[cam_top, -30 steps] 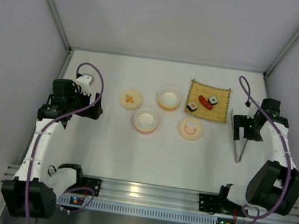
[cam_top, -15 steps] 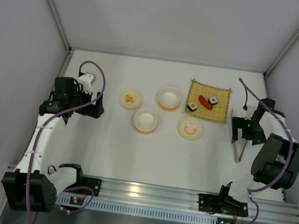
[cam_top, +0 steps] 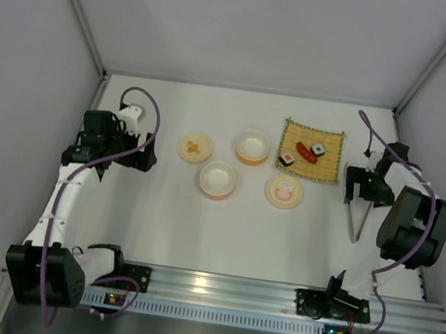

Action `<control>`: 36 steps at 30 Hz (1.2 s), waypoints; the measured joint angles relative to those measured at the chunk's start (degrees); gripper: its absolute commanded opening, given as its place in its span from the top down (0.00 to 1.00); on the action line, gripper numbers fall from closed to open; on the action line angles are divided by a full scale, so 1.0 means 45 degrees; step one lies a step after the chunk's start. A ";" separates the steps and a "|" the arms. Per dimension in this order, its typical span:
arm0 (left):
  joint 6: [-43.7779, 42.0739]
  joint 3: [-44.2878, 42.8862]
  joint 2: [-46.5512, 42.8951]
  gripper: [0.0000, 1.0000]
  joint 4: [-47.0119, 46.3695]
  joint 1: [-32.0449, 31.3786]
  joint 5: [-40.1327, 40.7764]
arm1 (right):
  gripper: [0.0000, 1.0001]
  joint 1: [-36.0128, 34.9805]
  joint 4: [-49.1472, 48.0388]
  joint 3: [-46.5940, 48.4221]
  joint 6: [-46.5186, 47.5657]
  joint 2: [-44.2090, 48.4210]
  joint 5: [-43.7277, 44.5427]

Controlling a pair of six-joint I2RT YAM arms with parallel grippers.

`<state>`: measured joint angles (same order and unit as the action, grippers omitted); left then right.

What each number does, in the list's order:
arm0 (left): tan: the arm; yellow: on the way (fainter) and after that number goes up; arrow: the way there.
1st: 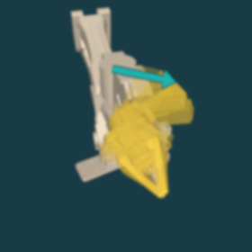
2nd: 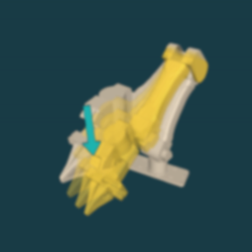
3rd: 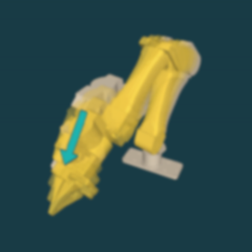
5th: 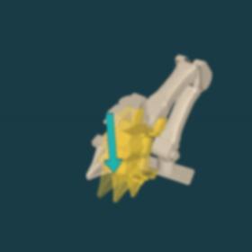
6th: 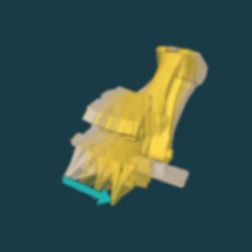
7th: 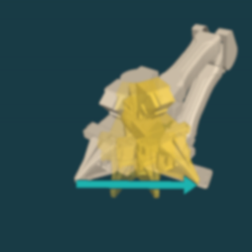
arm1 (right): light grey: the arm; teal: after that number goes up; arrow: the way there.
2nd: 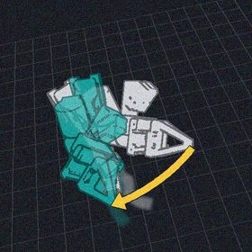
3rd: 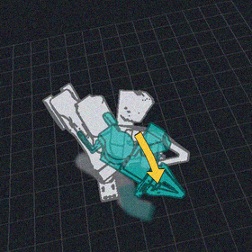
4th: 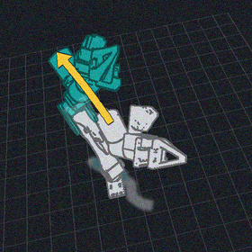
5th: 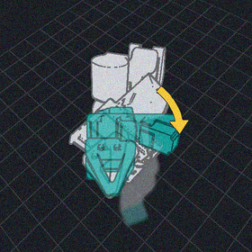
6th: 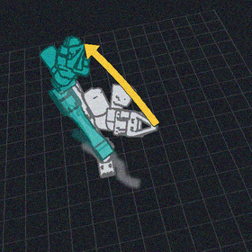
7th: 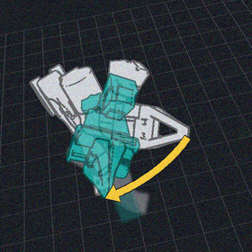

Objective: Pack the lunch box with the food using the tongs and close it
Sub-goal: Pick up the clamp at the center of the board.

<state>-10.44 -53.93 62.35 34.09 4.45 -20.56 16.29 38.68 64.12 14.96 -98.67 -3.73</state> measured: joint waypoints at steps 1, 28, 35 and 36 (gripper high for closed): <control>0.0000 0.0000 0.0097 0.02 -0.0058 0.0000 0.0000 | 0.02 -0.0015 -0.0136 -0.0015 -0.0049 -0.0044 0.0005; 0.0058 0.0005 0.0563 0.02 -0.0597 -0.0005 -0.0136 | 0.44 0.0039 -0.1268 -0.0748 -0.0563 -0.0068 -0.0073; 0.0078 0.0005 0.0563 0.01 -0.0597 -0.0005 -0.0151 | 0.46 0.1103 -0.0131 -0.0024 -0.0068 0.1088 -0.0544; 0.0112 0.0005 0.0563 0.02 -0.0602 -0.0005 -0.0170 | 0.46 0.1161 0.0078 0.0291 0.0049 0.1263 -0.0602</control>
<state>-9.93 -53.91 64.88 31.38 4.43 -21.32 21.52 39.03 65.43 15.18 -92.99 -6.44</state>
